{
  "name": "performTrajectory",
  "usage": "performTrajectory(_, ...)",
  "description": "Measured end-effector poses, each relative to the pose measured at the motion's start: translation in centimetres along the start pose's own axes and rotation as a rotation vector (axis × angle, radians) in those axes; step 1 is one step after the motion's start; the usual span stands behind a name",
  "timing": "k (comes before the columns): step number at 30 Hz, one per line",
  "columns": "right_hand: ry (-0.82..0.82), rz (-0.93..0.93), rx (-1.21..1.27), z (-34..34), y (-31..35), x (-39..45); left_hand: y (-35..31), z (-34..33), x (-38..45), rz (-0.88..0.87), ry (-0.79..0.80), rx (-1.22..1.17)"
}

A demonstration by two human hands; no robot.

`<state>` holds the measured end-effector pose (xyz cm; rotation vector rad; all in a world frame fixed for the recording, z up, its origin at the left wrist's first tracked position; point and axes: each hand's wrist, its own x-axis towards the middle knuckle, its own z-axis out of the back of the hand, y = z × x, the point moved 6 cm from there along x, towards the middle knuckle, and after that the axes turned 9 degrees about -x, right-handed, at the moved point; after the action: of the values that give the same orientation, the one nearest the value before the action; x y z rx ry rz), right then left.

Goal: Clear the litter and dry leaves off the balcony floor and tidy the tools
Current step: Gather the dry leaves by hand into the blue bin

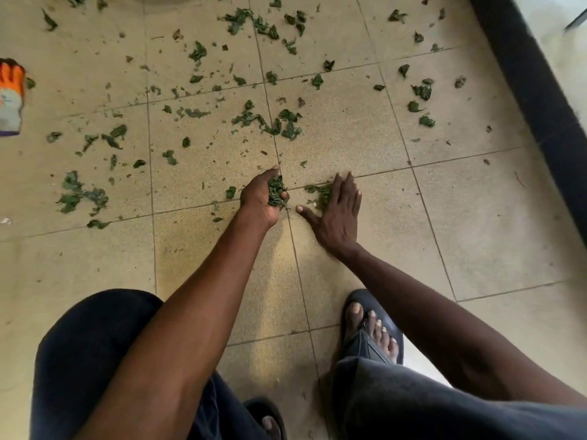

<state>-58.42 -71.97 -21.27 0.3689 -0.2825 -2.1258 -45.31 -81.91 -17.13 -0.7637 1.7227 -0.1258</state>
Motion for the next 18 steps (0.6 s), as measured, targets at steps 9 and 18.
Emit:
performTrajectory(9, -0.008, 0.670, -0.124, -0.8, 3.4, 2.7, -0.4, 1.9, 1.2, 0.012, -0.036, -0.002)
performTrajectory(18, 0.256, 0.625, -0.178, 1.2, 0.7, 2.3, 1.0, 1.1, 1.4, 0.045, -0.036, 0.014)
